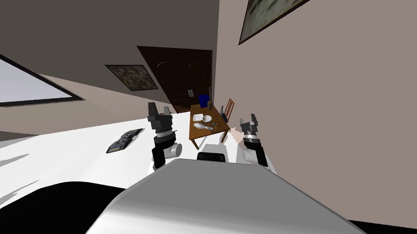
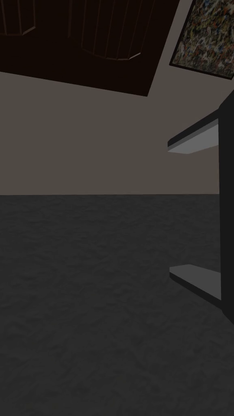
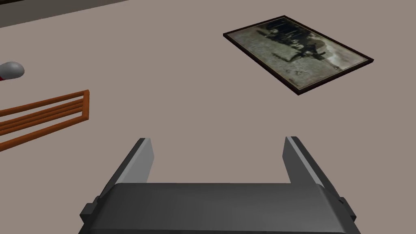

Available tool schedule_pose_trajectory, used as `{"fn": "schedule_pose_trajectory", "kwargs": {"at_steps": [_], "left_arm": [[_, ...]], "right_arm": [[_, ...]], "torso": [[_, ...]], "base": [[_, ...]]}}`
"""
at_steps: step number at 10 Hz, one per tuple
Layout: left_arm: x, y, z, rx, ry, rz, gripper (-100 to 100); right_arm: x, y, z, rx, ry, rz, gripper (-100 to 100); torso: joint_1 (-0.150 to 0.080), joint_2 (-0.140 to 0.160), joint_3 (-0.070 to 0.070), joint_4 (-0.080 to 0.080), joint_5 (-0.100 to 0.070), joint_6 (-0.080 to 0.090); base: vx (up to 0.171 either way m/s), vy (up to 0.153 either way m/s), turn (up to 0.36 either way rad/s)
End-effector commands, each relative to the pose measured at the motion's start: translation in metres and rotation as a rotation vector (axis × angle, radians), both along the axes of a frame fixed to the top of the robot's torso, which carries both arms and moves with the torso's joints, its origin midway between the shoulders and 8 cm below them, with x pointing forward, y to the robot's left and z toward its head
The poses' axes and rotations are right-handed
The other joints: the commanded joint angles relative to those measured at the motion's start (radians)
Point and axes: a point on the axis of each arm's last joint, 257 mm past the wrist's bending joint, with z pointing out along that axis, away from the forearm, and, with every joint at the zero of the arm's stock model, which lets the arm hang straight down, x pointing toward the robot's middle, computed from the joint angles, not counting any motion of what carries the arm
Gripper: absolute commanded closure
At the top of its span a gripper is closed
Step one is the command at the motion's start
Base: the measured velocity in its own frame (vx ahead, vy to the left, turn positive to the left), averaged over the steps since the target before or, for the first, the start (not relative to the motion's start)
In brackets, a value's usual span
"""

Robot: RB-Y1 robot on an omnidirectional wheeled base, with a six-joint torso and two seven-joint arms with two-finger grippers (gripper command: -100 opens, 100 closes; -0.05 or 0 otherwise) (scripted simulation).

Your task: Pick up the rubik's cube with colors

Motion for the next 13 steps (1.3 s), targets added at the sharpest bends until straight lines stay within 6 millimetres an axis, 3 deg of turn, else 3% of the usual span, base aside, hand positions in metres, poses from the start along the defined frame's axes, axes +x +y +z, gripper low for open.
{"fn": "schedule_pose_trajectory", "kwargs": {"at_steps": [1, 5, 6, 13], "left_arm": [[0.0, 0.0, 0.0, 0.0, 0.0, 0.0, 0], [0.0, 0.0, 0.0, 0.0, 0.0, 0.0, 0], [0.0, 0.0, 0.0, 0.0, 0.0, 0.0, 0], [0.0, 0.0, 0.0, 0.0, 0.0, 0.0, 0]], "right_arm": [[0.005, 0.0, -0.013, 0.021, 0.028, 0.01, -100], [0.028, -0.005, -0.06, 0.132, 0.144, 0.05, -100], [0.028, -0.006, -0.063, 0.132, 0.15, 0.049, -100], [0.063, -0.016, -0.148, 0.372, 0.356, 0.087, -100]], "torso": [[0.0, 0.0, 0.0, 0.0, 0.0, 0.0], [-0.001, 0.0, 0.0, 0.0, 0.0, 0.0], [-0.001, 0.0, 0.0, 0.0, 0.0, 0.0], [-0.001, -0.001, 0.0, 0.0, 0.0, 0.0]], "base": [[-0.004, 0.032, -0.002], [-0.002, 0.03, -0.003], [0.002, 0.024, -0.001], [0.008, 0.03, 0.01]]}}
